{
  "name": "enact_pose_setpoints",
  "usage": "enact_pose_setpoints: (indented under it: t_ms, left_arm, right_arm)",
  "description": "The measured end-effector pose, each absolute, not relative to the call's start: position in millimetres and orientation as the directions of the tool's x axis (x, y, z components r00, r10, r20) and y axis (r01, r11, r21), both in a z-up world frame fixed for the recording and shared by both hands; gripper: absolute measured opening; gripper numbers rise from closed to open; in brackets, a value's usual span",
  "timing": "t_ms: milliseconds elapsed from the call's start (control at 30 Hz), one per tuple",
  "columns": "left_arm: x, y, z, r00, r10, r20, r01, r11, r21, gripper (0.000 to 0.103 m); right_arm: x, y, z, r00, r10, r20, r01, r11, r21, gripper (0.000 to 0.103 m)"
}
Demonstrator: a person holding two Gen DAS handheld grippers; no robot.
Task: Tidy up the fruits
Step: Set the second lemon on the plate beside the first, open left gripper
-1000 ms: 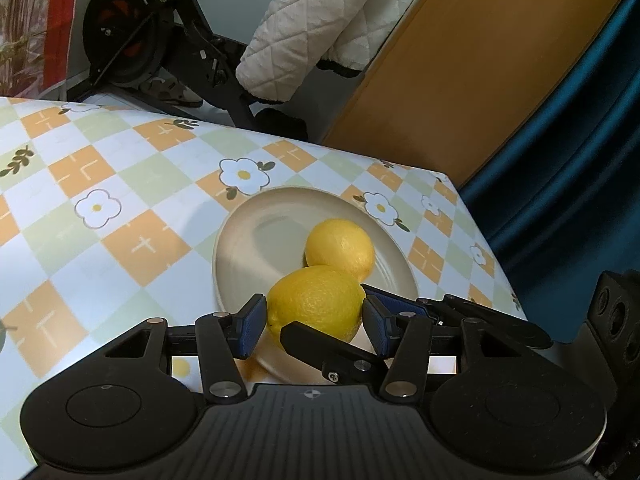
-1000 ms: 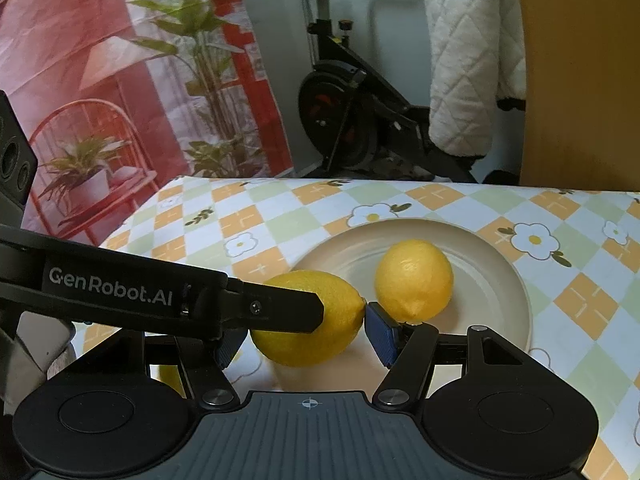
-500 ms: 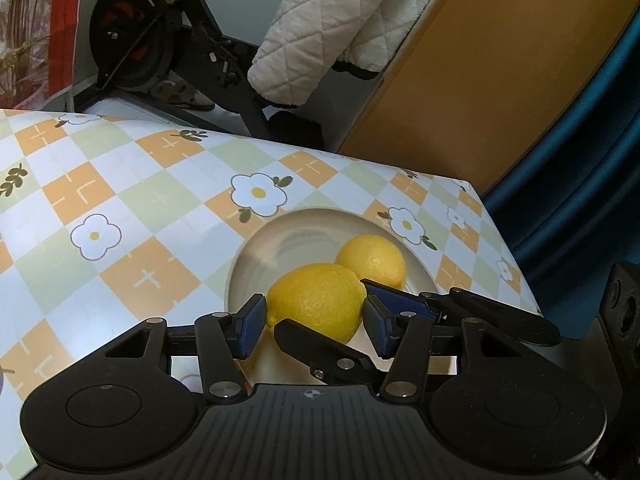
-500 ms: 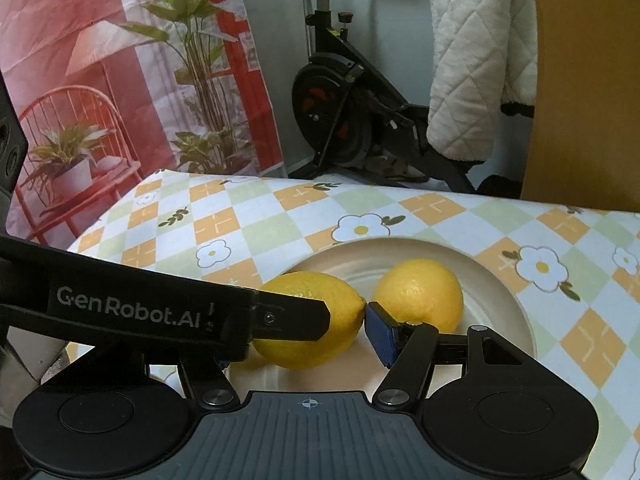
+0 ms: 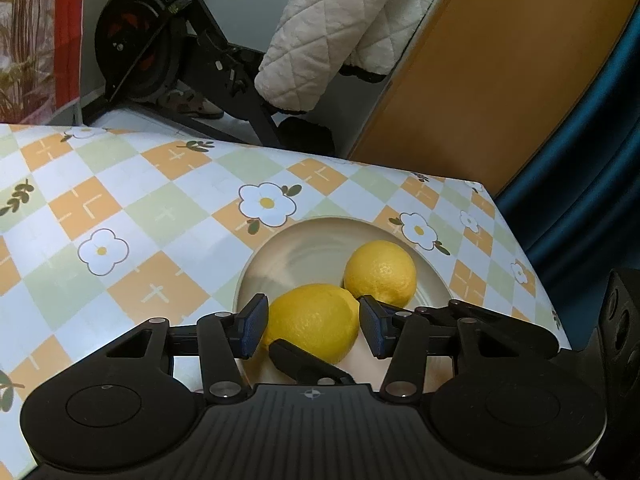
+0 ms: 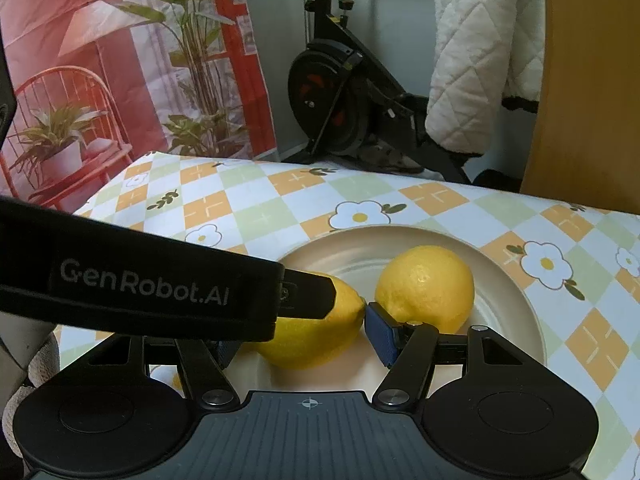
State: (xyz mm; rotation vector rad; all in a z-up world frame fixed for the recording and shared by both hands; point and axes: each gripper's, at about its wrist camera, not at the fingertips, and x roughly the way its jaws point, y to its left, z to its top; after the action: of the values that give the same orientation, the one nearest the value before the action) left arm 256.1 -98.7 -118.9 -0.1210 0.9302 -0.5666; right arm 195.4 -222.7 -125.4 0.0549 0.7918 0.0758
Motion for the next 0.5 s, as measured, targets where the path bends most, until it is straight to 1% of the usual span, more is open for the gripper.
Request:
enact_pose_setpoints:
  t_ms: [267, 500]
  left_arm:
    - [243.5, -75.1, -98.1, 0.502, -0.504, -0.702, 0.402, 0.856, -0.326, 0.052]
    - [210.0, -39.8, -75.6, 0.553, -0.483, -0.679, 0.397, 0.869, -0.295, 0.052]
  right_arm:
    - [174.0, -223.7, -102.0, 0.733, 0.101, -0.673, -0.056, 0.995, 0.088, 0.060]
    - [136.0, -221.6, -80.8, 0.769, 0.130, -0.626, -0.076, 0.991, 0.112, 0.060]
